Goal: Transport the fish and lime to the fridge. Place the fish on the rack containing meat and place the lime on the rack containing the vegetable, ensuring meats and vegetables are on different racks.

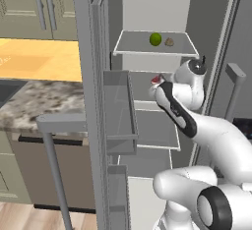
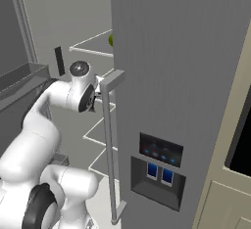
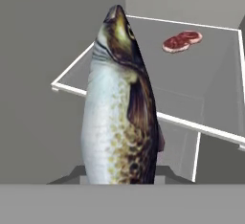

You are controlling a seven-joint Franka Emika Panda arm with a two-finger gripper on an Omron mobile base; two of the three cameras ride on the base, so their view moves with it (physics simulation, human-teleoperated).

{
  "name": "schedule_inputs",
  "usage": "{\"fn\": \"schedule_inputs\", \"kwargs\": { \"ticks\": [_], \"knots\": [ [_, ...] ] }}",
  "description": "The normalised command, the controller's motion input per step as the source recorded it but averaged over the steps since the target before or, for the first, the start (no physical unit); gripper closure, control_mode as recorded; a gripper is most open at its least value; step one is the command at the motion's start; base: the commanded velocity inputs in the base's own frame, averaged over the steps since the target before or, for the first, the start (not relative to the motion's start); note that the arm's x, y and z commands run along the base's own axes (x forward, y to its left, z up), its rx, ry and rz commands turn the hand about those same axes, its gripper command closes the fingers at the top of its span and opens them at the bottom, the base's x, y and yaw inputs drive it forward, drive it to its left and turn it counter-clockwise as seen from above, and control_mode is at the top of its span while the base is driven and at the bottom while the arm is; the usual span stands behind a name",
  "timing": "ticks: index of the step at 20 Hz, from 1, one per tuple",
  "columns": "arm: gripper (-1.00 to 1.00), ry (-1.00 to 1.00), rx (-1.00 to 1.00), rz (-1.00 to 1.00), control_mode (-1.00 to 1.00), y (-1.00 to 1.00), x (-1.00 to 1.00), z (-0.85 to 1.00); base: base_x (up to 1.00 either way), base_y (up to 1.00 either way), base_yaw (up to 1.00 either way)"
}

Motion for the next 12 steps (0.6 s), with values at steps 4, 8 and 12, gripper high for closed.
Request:
{"fn": "schedule_inputs", "kwargs": {
  "ticks": [4,8,12],
  "knots": [
    [1.00,0.00,0.00,-0.06,-1.00,0.00,0.72,-0.14,0.00,0.00,0.00],
    [1.00,0.00,0.00,-0.02,-1.00,0.00,0.79,-0.02,0.00,0.00,0.00],
    [1.00,0.02,0.00,-0.01,-1.00,0.00,0.65,-0.08,0.00,0.00,0.00]
  ]
}}
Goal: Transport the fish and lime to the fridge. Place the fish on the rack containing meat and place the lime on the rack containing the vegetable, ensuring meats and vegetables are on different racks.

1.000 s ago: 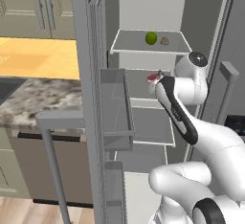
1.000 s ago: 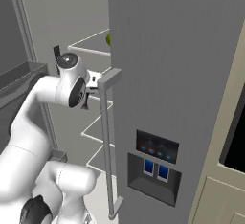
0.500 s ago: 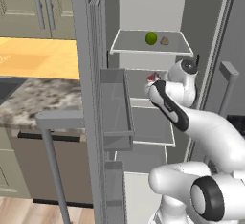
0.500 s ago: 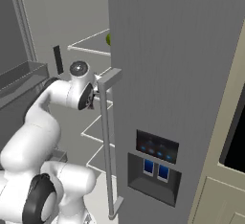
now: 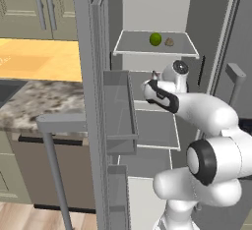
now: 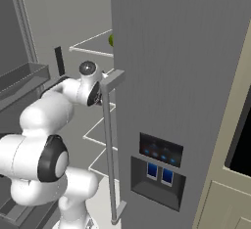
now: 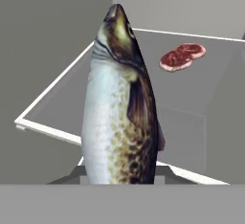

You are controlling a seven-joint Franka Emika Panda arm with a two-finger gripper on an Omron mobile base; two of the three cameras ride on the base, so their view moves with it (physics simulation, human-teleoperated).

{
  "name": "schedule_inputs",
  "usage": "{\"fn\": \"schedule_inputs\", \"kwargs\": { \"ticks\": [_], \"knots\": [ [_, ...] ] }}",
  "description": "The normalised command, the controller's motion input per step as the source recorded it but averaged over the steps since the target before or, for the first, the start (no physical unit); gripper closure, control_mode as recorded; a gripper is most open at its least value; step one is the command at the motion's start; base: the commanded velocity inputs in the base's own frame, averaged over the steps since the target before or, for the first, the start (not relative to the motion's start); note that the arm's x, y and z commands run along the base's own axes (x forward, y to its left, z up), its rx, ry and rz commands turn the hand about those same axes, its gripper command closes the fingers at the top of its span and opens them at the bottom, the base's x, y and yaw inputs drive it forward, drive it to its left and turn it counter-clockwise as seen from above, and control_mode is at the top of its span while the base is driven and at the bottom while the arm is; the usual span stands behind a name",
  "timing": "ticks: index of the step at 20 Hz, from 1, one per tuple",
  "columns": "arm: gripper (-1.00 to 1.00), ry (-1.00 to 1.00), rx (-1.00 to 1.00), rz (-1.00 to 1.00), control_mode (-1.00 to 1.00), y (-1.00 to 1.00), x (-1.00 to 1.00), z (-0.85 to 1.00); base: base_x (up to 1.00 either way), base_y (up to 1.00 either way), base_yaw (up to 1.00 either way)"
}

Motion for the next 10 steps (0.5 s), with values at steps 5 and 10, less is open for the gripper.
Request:
{"fn": "schedule_inputs", "kwargs": {
  "ticks": [5,10],
  "knots": [
    [1.00,0.04,0.00,0.00,-1.00,0.00,0.56,-0.23,0.00,0.00,0.00],
    [1.00,0.00,0.00,0.00,-1.00,0.00,0.46,-0.34,0.00,0.00,0.00]
  ]
}}
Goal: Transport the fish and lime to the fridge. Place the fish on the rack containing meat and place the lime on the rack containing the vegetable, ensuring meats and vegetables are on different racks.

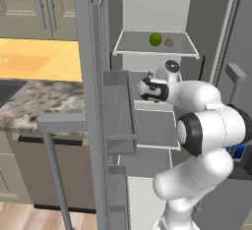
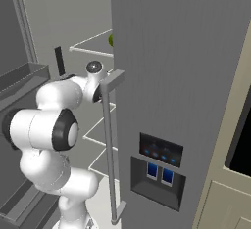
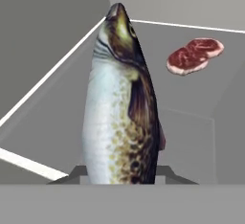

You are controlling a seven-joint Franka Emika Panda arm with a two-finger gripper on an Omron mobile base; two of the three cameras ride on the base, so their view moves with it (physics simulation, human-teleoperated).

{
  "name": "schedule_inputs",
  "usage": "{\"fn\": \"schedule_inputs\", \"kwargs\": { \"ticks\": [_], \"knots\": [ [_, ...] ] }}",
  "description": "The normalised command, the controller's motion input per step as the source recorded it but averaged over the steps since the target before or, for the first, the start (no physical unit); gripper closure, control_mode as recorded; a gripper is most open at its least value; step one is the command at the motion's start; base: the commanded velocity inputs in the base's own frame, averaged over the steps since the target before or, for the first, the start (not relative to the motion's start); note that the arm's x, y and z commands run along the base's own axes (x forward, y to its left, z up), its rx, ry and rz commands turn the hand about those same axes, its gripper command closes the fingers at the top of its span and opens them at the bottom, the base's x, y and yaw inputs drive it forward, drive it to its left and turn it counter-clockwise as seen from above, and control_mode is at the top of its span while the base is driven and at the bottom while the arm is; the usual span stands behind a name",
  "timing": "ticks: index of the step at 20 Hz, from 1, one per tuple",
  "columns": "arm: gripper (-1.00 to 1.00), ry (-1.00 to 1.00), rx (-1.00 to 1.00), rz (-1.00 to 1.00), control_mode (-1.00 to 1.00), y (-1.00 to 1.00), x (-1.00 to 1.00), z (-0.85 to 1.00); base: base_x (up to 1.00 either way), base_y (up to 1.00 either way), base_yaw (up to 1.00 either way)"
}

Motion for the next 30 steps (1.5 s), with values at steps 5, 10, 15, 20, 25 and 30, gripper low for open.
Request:
{"fn": "schedule_inputs", "kwargs": {
  "ticks": [5,10,15,20,25,30],
  "knots": [
    [1.00,0.00,0.00,0.00,-1.00,-0.01,0.27,-0.41,0.00,0.00,0.00],
    [1.00,0.00,0.00,0.00,-1.00,-0.01,0.31,-0.27,0.00,0.00,0.00],
    [1.00,0.00,0.00,0.00,-1.00,-0.01,0.31,-0.14,0.00,0.00,0.00],
    [1.00,-0.02,0.00,0.02,-1.00,0.00,0.30,-0.15,0.00,0.00,0.00],
    [1.00,-0.04,0.00,0.00,-1.00,0.00,0.50,-0.15,0.00,0.00,0.00],
    [1.00,-0.08,0.00,0.00,-1.00,0.00,0.49,-0.07,0.00,0.00,0.00]
  ]
}}
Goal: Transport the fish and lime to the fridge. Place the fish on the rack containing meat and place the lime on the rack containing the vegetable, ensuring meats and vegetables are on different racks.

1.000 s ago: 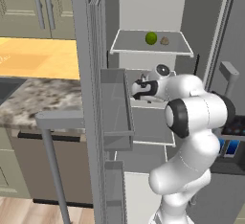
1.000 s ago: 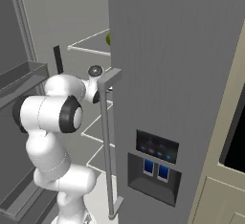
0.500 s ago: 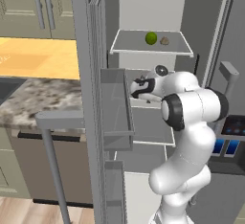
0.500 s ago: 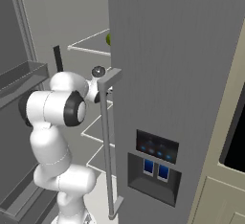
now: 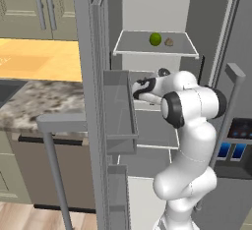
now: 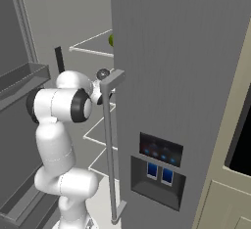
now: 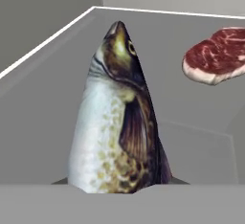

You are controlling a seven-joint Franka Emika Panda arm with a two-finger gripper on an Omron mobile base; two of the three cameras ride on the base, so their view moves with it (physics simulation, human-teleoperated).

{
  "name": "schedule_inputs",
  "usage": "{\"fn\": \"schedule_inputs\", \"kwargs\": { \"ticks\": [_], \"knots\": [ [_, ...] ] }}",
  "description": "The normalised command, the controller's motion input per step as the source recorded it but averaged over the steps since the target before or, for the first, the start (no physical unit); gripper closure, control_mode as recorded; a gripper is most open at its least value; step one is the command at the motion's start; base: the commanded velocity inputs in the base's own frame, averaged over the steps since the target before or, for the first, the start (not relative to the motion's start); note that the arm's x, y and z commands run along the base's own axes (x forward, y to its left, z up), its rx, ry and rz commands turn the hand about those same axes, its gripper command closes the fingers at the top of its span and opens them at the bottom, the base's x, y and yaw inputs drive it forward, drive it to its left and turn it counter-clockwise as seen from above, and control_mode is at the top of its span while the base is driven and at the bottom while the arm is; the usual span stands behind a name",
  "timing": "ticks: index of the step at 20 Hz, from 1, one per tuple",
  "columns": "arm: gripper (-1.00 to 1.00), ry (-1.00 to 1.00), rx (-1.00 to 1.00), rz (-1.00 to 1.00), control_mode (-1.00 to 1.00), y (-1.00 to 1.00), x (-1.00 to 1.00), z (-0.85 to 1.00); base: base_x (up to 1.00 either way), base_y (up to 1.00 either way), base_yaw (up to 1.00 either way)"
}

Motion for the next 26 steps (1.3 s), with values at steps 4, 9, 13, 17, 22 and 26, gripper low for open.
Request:
{"fn": "schedule_inputs", "kwargs": {
  "ticks": [4,9,13,17,22,26],
  "knots": [
    [1.00,-0.11,0.00,0.00,-1.00,0.00,0.18,0.00,0.00,0.00,0.00],
    [1.00,-0.12,0.00,0.00,-1.00,0.00,0.29,0.02,0.00,0.00,0.00],
    [1.00,-0.03,0.00,0.00,-1.00,0.00,0.36,0.14,0.00,0.00,0.00],
    [1.00,0.00,0.00,0.00,-1.00,0.00,0.21,0.03,0.00,0.00,0.00],
    [1.00,0.00,0.00,0.00,-1.00,0.00,0.16,0.12,0.00,0.00,0.00],
    [-1.00,-0.03,0.00,0.00,-1.00,0.00,0.15,0.00,0.00,0.00,0.00]
  ]
}}
